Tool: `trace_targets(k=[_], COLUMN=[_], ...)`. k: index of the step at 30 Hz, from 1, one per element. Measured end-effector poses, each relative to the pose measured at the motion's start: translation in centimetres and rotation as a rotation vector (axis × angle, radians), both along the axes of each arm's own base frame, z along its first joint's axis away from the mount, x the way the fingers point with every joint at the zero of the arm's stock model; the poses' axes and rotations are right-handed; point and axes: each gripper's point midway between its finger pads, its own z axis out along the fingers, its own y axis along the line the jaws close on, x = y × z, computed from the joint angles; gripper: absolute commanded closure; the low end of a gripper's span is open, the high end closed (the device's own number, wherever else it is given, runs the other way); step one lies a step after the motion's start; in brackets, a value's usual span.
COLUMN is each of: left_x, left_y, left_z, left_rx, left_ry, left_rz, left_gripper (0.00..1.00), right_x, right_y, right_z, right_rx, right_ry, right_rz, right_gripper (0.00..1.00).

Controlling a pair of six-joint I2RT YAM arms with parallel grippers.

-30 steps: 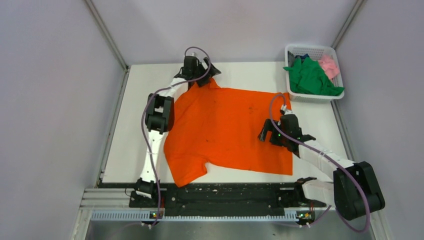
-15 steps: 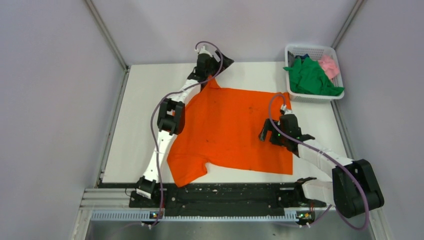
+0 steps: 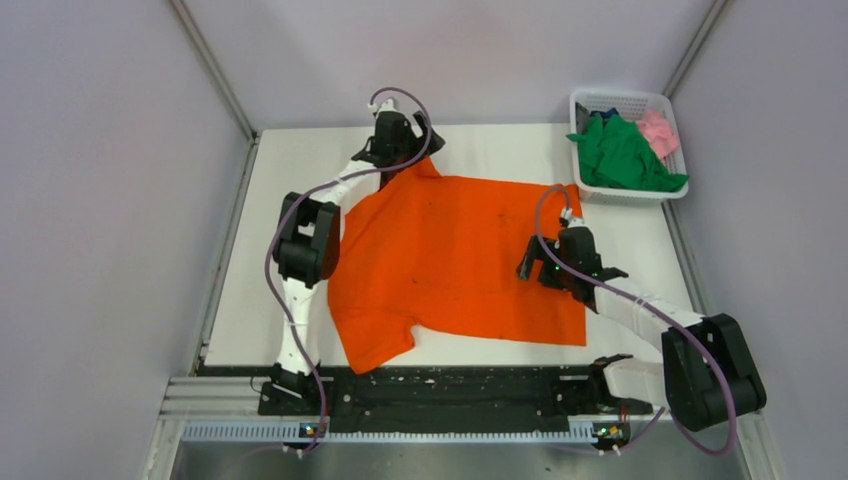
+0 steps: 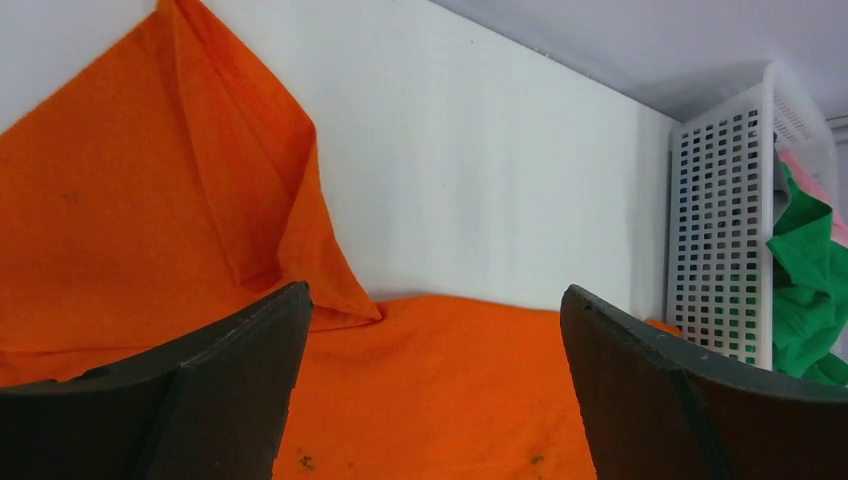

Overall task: Fold and stack the t-shirts
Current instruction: Flatten out the tshirt

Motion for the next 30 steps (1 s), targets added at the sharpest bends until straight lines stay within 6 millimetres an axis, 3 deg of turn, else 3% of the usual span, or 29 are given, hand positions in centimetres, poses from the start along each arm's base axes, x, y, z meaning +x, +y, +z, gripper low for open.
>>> trace_targets(k=[4, 18, 30], left_x=[-0.2, -0.4, 4.6], left_y=[0.9, 1.1, -1.7], left_z=[-0.4, -7.2, -6.4], left_rx=[0.011, -0.001, -0.102], left_ry=[0.013, 0.160, 0.079], left_rz=[0.023, 0.077, 0.055], left_gripper=[0.01, 0.01, 0.01], right_x=[0.3, 1.3, 1.4], right_y=[0.1, 0.4, 0.3], right_z=[0.0, 0.0, 0.0], right_rx=[0.002, 0.001, -0.006], right_ry=[-0.003, -0.013, -0.014], right_rz=[0.001, 0.007, 0.001], right_gripper=[0.01, 0.01, 0.01])
